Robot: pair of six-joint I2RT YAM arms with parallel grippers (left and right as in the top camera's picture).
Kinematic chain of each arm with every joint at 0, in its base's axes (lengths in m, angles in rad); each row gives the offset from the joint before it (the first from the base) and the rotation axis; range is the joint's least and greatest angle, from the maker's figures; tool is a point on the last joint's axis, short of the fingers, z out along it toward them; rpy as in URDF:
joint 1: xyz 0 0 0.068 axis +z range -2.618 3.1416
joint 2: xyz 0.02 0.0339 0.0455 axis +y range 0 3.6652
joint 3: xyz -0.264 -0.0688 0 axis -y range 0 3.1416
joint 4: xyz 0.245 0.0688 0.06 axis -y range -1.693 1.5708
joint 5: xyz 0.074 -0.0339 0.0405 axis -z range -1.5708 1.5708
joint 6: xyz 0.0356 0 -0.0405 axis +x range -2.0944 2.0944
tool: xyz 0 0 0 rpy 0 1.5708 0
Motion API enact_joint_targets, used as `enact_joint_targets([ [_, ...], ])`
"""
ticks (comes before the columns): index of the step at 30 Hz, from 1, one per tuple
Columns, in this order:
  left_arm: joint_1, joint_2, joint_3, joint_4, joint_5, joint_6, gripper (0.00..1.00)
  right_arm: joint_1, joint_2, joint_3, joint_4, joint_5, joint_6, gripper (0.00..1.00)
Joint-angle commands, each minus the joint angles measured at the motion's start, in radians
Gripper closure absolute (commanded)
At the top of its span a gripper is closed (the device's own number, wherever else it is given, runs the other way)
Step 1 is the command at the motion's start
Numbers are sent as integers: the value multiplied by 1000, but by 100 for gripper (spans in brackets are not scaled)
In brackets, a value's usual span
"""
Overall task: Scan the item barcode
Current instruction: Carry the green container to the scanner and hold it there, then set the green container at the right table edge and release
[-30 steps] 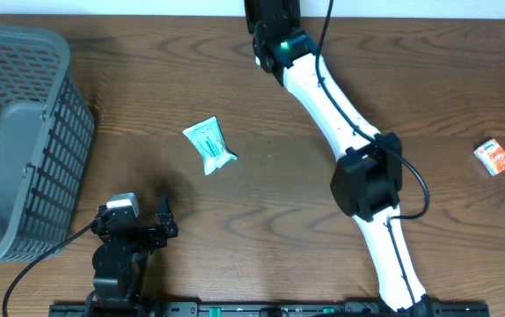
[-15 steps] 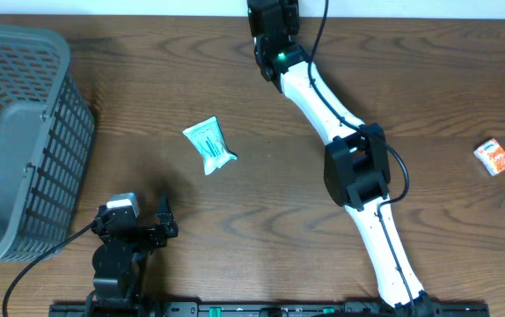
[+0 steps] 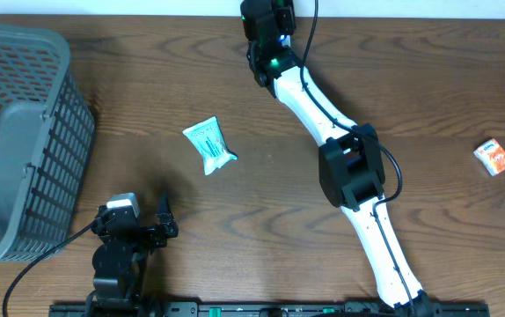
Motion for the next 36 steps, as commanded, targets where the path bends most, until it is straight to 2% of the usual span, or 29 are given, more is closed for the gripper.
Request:
enact_joint_targets([
  [1,-3,-1,-13,-25,6,-12,2,16,-12,13,40,59,-92,62],
  [5,-3,-1,-13,-25,6,-12,2,16,-39,13,29,149,-113,62],
  [10,-3,-1,-13,-25,6,-12,2,4,-139,13,-155,343,-138,64],
  [12,-3,-1,-13,-25,6,-12,2,-10,-186,13,-285,444,-134,62],
  [14,-3,-1,-13,-25,6,-12,2,-39,-224,13,-498,473,-23,62],
  [15,-3,-1,-13,-25,6,-12,2,-47,-231,13,-549,473,12,62],
  [16,-3,-1,-13,-25,6,-12,2,-72,-246,13,-686,471,125,62],
  [17,-3,-1,-13,-25,6,-12,2,-108,-257,13,-827,438,236,62],
  [18,-3,-1,-13,-25,6,-12,2,-129,-262,13,-894,412,288,62],
  [20,-3,-1,-13,-25,6,-12,2,-229,-264,13,-1118,273,470,63],
  [22,-3,-1,-13,-25,6,-12,2,-311,-263,13,-1210,153,550,63],
  [27,-3,-1,-13,-25,6,-12,2,-570,-259,13,-1293,-274,573,62],
  [30,-3,-1,-13,-25,6,-12,2,-677,-254,13,-1300,-354,588,59],
  [34,-3,-1,-13,-25,6,-12,2,-832,-240,-4,-1278,-363,588,51],
  [36,-3,-1,-13,-25,6,-12,2,-903,-232,-26,-1264,-367,588,50],
])
